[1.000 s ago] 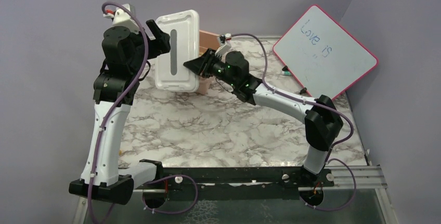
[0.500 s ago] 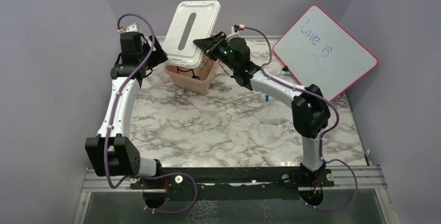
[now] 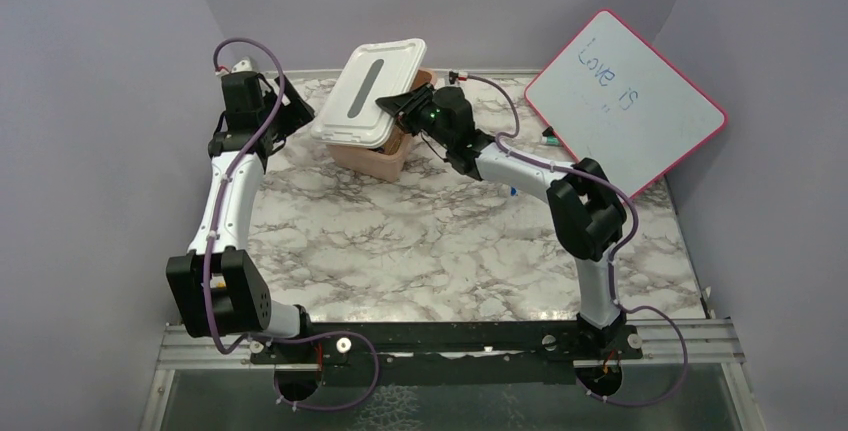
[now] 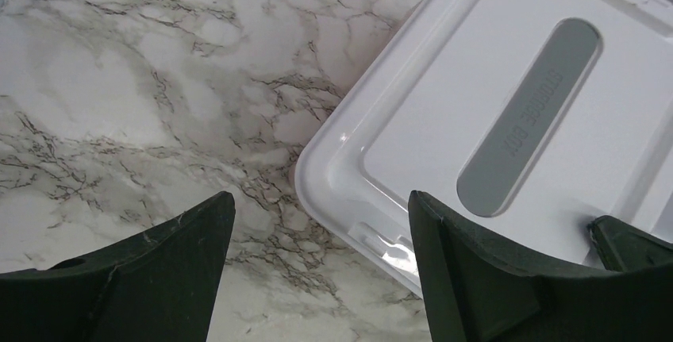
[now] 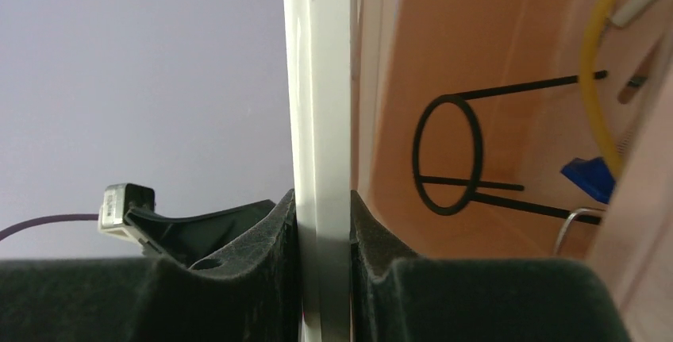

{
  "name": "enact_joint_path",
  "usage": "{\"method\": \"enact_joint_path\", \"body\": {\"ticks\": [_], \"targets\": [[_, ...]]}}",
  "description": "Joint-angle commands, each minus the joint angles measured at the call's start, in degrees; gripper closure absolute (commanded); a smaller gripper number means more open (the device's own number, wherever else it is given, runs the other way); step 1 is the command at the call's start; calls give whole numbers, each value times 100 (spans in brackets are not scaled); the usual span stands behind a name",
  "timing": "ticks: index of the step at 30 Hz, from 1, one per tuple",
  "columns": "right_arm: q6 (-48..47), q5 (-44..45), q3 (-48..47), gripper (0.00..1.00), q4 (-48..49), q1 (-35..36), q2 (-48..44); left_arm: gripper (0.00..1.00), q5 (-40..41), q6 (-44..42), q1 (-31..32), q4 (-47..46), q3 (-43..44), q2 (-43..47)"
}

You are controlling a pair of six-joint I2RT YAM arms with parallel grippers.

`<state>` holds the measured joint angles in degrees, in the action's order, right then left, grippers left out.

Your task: Organize the chemistry lab equipment

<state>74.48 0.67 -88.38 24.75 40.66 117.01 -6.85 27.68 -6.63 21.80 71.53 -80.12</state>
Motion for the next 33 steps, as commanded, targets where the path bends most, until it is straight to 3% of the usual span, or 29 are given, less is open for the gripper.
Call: {"method": "enact_joint_path", "body": {"ticks": [1,6,14,20,33], "targets": [[198,216,189,99,248,-149,12,18,-426,104,-44,-260,-36,-164],[182,355,518,95,398,-206,-72,18,-676,156,-55,-282,-17,-379],[269,544,676,66,292,-242,-140,18,-1025,302,-121,-339,58,-741],[285,794,813,53,-15,-243,-385,18,-1225,467,-223,-335,355,-1063],[67,1029,1354,48,-944,-247,-1244,19,-2045,397,-325,-362,611,-1556]]}}
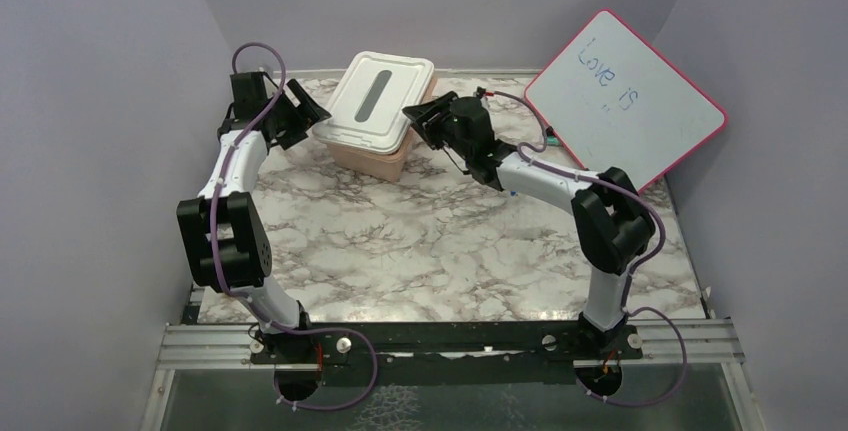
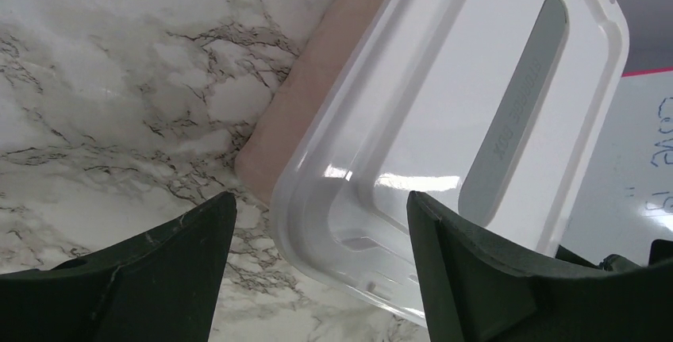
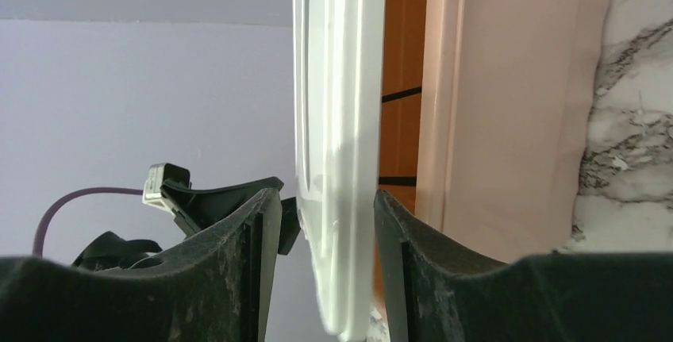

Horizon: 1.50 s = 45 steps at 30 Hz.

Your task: Organize the chemistry lab equipment

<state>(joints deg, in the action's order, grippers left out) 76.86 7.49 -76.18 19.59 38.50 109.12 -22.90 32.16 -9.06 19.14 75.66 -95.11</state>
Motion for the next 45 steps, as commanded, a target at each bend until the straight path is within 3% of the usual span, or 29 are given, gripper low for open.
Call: {"method": "enact_joint_path", "body": {"ticks": [1,8,14,27,36,40,45], "targets": [[-266,411,152,48,-556,-35,-531,19,-478,-95,-75,-85,222,-53],[-1189,729,-72,42,-1295,-36,-668,19,-639,-416,-80,114,406,-149],[-2091,546,-738,29,-1942,-36,-250,22,-775,-527,-74,161,375,-233],[-2911,151,-1814,26,-2646,-36,752,30,-1162,-508,-36,174,397,-412],[-2564,694,-1897,43,-3345,-36,851,33,-1248,-503,12,213,499,-511],[-2354,731,-1659,56,-3199,-36,734,36,-1302,-514,53,250,552,-582],[-2254,739,-1549,64,-3115,-35,681,36,-1269,-544,80,314,599,-597]]}}
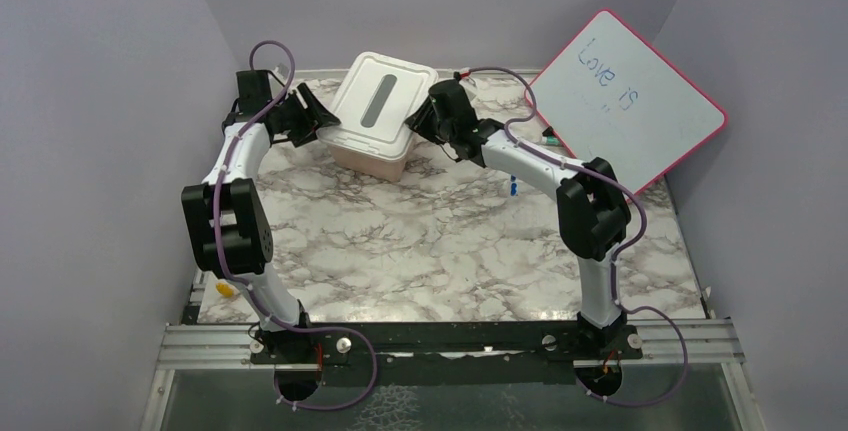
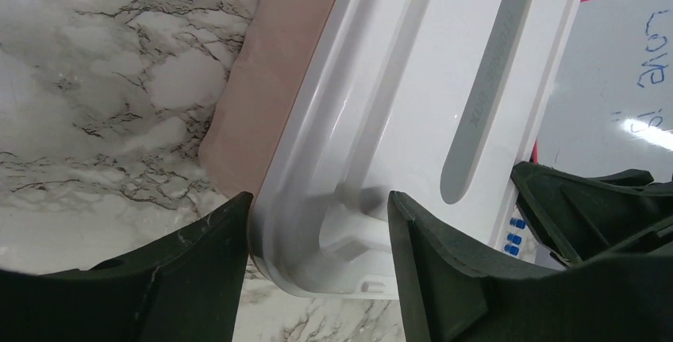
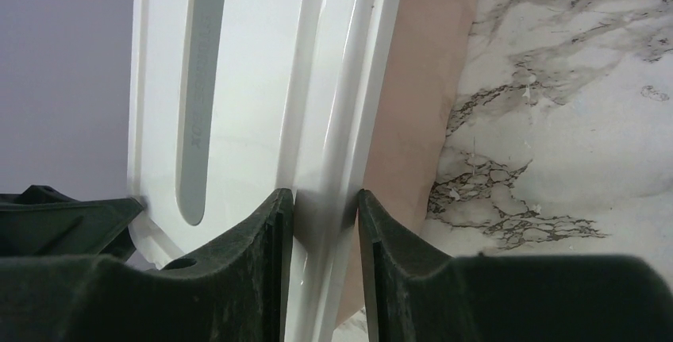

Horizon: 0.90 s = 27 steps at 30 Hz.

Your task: Organize the chemistry lab equipment

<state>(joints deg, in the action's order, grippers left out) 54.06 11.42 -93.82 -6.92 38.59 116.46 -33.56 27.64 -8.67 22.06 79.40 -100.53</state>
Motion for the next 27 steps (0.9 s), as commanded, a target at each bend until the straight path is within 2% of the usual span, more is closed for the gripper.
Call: {"method": "enact_joint_path", "body": {"ticks": [1,5,9,11,13,15,20,23,27], "targets": [[16,313,211,64,-448,-43,-36,36,-170,-92,40,21,225,-48],[-10,222,129,70,-494,-44,61,39,14,-96,40,97,243,-48],[-14,237,148,71,-468,-44,47,50,342,-116,47,301,342,-54],[-149,238,119,69,-411,-44,-21,51,495,-198,49,418,416,-63],[-324,240,21,62,-393,-44,-97,51,724,-303,49,567,528,-57],[-550,295,-101,54,-416,-44,-216,46,888,-410,49,692,690,-46],[-1279,684,-378,41,-547,-44,-647,31,1446,-873,49,1219,1497,-157],[-1755,837,-324,38,-550,-44,-1051,24,1823,-1055,49,1419,1735,-79],[-2149,1066,290,37,-499,-53,-1921,20,1878,-1146,49,1427,1638,288]]}}
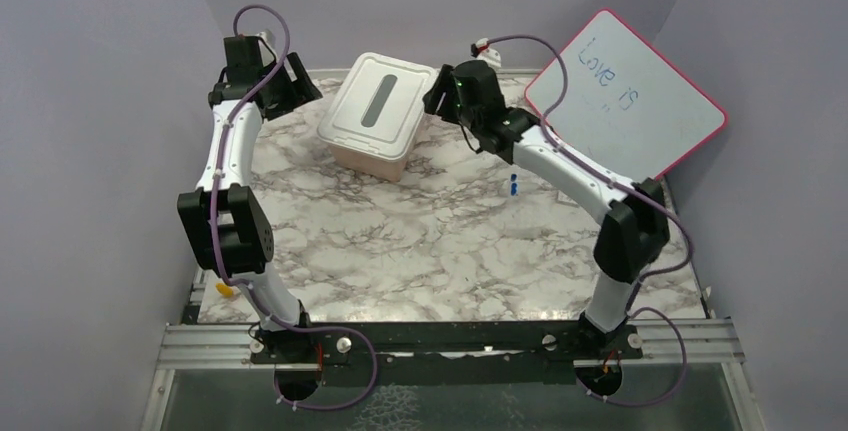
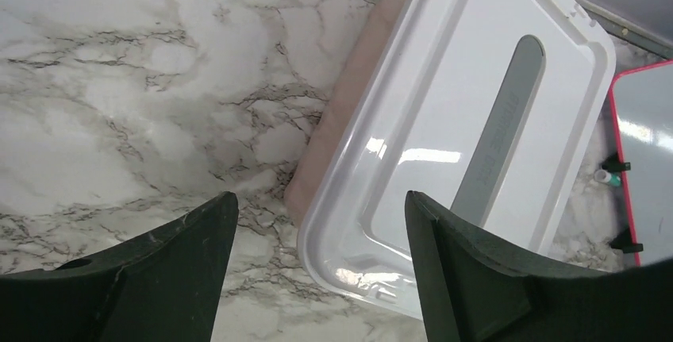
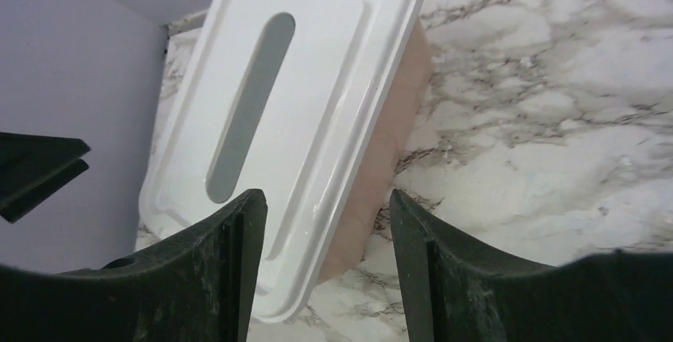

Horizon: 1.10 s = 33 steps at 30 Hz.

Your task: Organize the chemistry lab equipment

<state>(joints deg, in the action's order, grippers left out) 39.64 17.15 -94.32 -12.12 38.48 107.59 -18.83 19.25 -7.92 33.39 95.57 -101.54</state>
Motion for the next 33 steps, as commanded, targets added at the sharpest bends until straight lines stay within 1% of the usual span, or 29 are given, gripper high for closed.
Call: {"method": "enact_joint_path", "body": {"ticks": [1,3,7,12,14,16,18,20,22,25,28,29,33], "targets": [[-827,486,569,37,51,-40,-1265,20,338,-300,-21,293,-23,503],[-1031,488,1038,37,4,-40,-1744,17,165,-290,-8,273,-145,774],[-1246,598,1961,36,-491,-38,-2792,13,-27,-222,154,55,-639,1501],[-1307,844,2715,36,-1561,-42,-4236,11,-214,-132,751,-382,-1540,2570],[-1274,984,2878,36,-2097,-40,-4757,10,-178,-209,1113,-384,-1897,2957],[-1207,1138,2992,35,-2607,-42,-5242,8,-195,-229,1312,-382,-2271,3402],[-1070,1351,3040,35,-3076,-42,-5665,6,-239,-247,1366,-344,-2566,3848],[-900,1586,3047,35,-3471,-41,-6039,2,-142,-200,1373,-259,-2729,4275],[-670,1782,2978,35,-3831,-41,-6354,1,-53,-226,1374,-177,-2859,4715],[-546,1941,2777,35,-4226,-36,-6811,1,609,-315,1412,201,-2884,5307],[-528,2165,2452,35,-4507,-42,-7145,1,1622,-398,1444,706,-2666,5726],[-543,2250,2326,35,-4596,-42,-7216,1,1798,-418,1469,813,-2606,5841],[-600,2647,1789,36,-4874,-40,-7480,1,1992,-443,1489,1161,-2353,6147]]}}
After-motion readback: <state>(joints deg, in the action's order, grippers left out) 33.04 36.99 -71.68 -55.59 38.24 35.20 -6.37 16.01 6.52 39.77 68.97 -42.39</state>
